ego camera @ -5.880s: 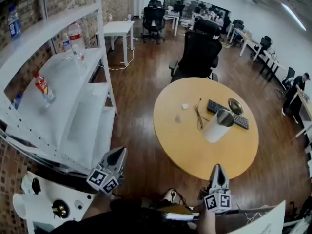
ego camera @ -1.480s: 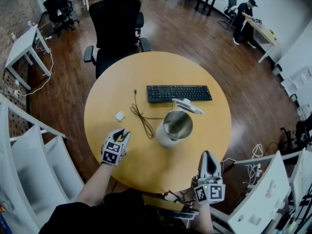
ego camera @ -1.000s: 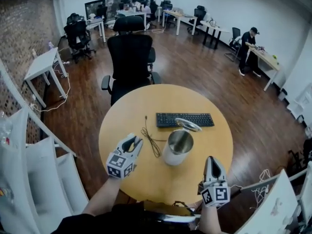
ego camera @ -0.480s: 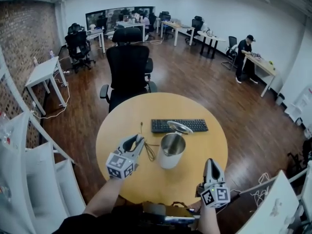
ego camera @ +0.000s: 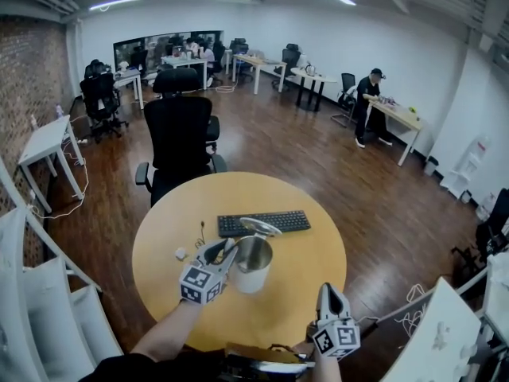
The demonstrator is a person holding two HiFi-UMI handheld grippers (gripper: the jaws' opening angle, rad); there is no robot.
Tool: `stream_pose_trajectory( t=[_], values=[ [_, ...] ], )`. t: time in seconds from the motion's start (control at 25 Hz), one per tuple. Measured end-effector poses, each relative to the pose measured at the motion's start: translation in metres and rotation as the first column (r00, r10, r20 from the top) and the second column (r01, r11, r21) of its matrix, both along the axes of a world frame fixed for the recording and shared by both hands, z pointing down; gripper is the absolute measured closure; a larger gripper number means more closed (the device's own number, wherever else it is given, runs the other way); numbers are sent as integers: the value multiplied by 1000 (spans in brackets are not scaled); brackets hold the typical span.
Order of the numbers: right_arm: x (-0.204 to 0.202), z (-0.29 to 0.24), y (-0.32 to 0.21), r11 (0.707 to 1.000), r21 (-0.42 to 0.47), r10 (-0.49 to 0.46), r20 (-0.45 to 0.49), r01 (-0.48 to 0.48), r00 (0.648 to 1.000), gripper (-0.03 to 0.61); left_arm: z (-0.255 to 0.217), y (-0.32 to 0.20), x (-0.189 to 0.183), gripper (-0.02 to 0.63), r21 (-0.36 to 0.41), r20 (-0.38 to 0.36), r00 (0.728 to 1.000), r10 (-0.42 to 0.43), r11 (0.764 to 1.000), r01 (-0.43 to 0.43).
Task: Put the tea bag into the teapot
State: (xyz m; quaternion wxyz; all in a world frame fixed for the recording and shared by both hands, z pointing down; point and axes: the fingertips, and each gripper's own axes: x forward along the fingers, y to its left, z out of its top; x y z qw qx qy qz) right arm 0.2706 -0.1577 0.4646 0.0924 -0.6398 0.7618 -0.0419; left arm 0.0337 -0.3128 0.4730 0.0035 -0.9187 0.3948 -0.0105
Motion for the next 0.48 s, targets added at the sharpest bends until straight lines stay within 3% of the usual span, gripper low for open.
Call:
stream_pose_trajectory(
  t=[0.48],
  values=[
    [36,-2,15,993,-4,119,-14,-119,993,578,20,-19,47,511,-70,40,997,67,995,-64]
  ],
)
